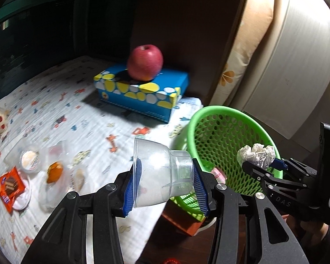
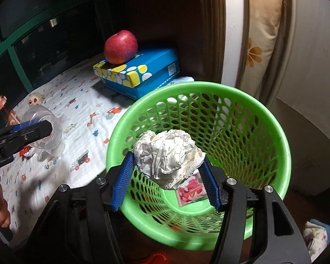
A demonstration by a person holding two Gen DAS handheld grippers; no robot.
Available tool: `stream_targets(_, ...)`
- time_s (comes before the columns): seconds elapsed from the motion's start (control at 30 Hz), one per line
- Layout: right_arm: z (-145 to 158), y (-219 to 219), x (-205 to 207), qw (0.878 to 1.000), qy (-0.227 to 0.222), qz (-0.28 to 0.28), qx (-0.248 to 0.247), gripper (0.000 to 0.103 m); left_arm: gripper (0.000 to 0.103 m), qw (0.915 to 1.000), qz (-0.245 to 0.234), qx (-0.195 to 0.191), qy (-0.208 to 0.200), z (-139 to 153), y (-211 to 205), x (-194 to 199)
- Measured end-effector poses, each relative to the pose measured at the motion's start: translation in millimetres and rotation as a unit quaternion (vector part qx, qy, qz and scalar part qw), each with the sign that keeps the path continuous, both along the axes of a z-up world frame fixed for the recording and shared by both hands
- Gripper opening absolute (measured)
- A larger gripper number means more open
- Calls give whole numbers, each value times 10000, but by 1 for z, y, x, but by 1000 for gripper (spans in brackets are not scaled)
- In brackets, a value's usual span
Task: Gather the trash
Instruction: 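Drop the foil into the basket while the left tool drops the plastic cup in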
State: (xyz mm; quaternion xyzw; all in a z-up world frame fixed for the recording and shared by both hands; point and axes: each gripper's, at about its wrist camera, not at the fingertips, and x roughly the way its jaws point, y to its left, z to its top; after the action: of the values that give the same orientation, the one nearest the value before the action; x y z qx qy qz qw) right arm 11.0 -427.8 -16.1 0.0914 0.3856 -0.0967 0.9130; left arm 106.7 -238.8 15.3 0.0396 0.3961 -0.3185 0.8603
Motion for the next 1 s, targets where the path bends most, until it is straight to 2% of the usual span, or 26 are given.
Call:
stream_targets(0.37,-5,-36,-14,9994,40,-356,29,61,44,9980,-627,82,4,-3,-61,-8)
stream_targets(0.53,-5,-46,-23,9989,24,-462,38,65,44,9966,-820,104,55,-6,-80,-11)
stream_targets(0.63,-5,-52,-29,9986,2,-530,57,69,44,9959,-888,110,103,-8,-88,-11)
stream_targets(1.0,-1,-64,-49,9977,-74,-669,72,71,44,9941,-1034,191,269,-19,-111,-11)
